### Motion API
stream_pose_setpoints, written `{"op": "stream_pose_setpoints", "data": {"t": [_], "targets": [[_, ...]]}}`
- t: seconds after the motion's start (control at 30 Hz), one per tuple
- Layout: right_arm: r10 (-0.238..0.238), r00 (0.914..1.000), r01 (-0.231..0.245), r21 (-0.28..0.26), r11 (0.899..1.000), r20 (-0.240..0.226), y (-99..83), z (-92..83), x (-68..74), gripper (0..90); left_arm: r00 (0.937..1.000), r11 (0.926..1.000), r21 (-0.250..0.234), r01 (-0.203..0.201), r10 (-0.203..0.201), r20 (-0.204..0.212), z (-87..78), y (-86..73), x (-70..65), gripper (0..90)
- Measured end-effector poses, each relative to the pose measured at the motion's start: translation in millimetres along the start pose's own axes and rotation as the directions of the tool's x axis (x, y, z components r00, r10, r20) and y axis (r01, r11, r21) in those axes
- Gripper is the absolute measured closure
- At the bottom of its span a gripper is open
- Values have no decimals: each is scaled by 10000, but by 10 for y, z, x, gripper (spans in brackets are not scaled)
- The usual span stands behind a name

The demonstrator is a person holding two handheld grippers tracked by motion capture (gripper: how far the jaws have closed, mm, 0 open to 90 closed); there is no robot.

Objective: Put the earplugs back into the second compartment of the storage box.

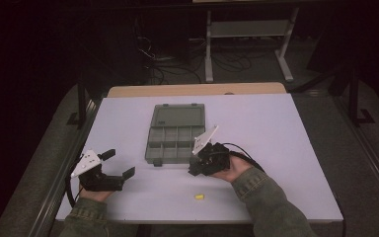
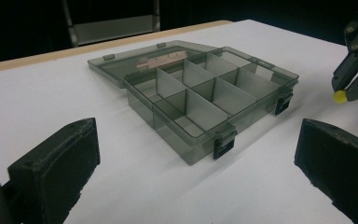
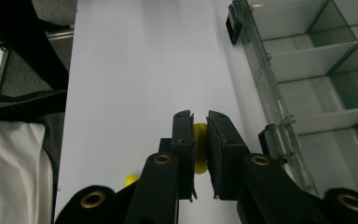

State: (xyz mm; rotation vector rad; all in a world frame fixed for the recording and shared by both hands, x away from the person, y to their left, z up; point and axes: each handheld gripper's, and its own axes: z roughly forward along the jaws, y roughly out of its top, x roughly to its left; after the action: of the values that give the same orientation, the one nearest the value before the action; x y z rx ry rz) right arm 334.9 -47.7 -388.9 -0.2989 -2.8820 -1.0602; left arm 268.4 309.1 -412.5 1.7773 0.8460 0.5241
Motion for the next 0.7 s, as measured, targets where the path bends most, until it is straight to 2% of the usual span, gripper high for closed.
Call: {"op": "stream_pose_setpoints", "data": {"t": [0.2, 0.33, 0.7], "targets": [[-130, 9998, 128, 176, 9998, 118, 110, -34, -43, 802, 10000, 10000, -1, -22, 22, 9, -3, 1, 2, 0], [-183, 9996, 182, 40, 9998, 211, 203, -93, -85, 803, 10000, 10000, -14, -22, 22, 9, -3, 1, 1, 0], [-302, 9991, 299, 107, 9995, 299, 393, -117, -235, 803, 10000, 10000, 22, -6, 6, 72, 9, -5, -2, 0]]}}
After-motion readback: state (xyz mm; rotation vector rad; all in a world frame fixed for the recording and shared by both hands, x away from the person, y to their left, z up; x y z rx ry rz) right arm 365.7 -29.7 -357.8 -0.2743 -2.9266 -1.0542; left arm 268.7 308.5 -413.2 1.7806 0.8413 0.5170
